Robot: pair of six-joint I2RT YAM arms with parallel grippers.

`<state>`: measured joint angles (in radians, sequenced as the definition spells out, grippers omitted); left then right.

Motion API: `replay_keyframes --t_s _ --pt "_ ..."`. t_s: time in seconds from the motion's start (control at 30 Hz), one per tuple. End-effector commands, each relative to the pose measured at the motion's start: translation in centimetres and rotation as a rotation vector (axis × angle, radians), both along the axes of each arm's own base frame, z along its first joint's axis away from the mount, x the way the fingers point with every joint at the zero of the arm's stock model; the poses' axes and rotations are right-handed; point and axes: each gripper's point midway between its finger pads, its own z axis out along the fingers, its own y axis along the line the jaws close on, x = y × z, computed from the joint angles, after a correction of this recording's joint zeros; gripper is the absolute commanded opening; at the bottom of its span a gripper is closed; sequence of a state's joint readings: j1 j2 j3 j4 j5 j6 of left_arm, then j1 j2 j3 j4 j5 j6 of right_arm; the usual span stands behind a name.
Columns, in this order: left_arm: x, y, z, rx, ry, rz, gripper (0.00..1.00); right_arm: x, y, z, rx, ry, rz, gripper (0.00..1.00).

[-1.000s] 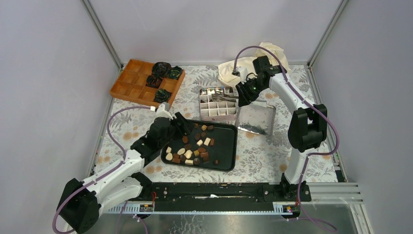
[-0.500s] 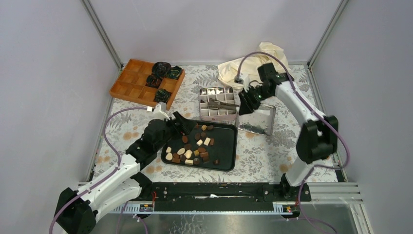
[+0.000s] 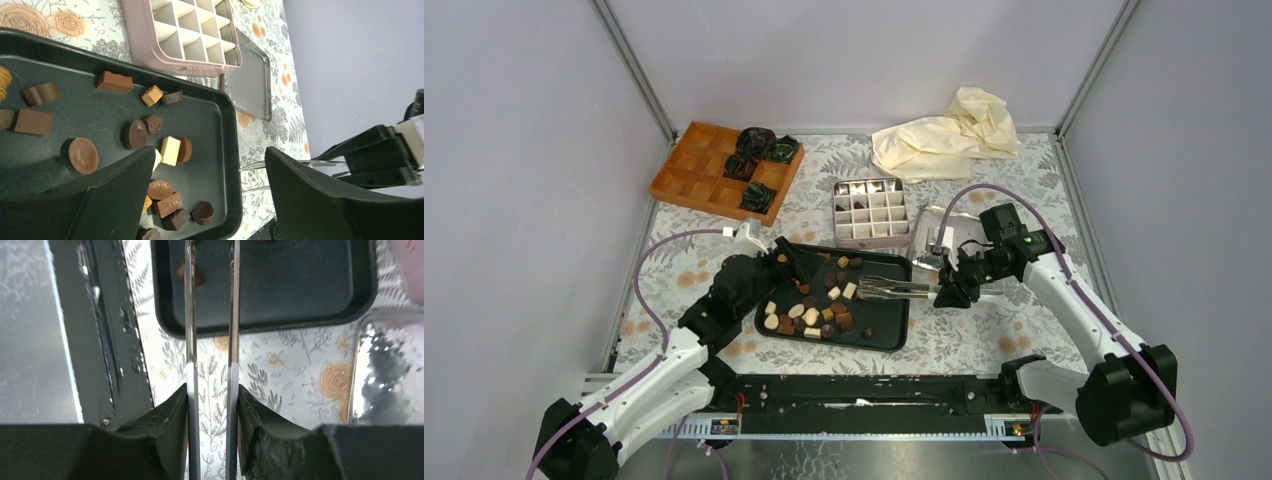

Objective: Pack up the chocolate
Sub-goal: Place the fake chocolate in the packing box, then adjust the fake chocolate on the plate.

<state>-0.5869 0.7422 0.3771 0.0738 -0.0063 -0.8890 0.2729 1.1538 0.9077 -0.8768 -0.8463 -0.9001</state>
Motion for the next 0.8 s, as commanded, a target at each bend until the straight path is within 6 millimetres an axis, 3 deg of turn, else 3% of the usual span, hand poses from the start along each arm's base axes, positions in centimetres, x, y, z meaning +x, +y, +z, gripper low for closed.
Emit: replay_keyframes --t_s 0.0,0.17,0.4,0.5,0.63,0.77 --pt "-0.3 -0.6 0.8 -0.07 -0.022 -0.028 0.87 1.7 -0.7 -1.7 -0.052 -0.13 0.046 0.41" --pt "-0.6 -0.6 -0.3 -0.095 0.015 -0.022 0.83 2.7 -1.2 -3.8 -0.127 -0.087 0.02 0.41" --pt "-0.5 -0.3 -0.7 -0.072 0.013 -0.01 0.8 3.6 -0.8 -4.7 -0.188 -0.024 -0.019 0.41" --pt "-0.4 0.0 -1.2 -0.046 0.025 0.004 0.78 2.9 -0.3 -4.2 -0.177 -0.028 0.004 0.38" --pt "-0.5 0.1 -1.6 -0.035 0.04 0.008 0.77 0.6 1.4 -2.7 -0.087 -0.021 0.081 0.33" --pt "-0.5 0.3 -1.7 -0.034 0.04 0.014 0.77 0.0 2.0 -3.9 -0.144 -0.031 0.092 0.29"
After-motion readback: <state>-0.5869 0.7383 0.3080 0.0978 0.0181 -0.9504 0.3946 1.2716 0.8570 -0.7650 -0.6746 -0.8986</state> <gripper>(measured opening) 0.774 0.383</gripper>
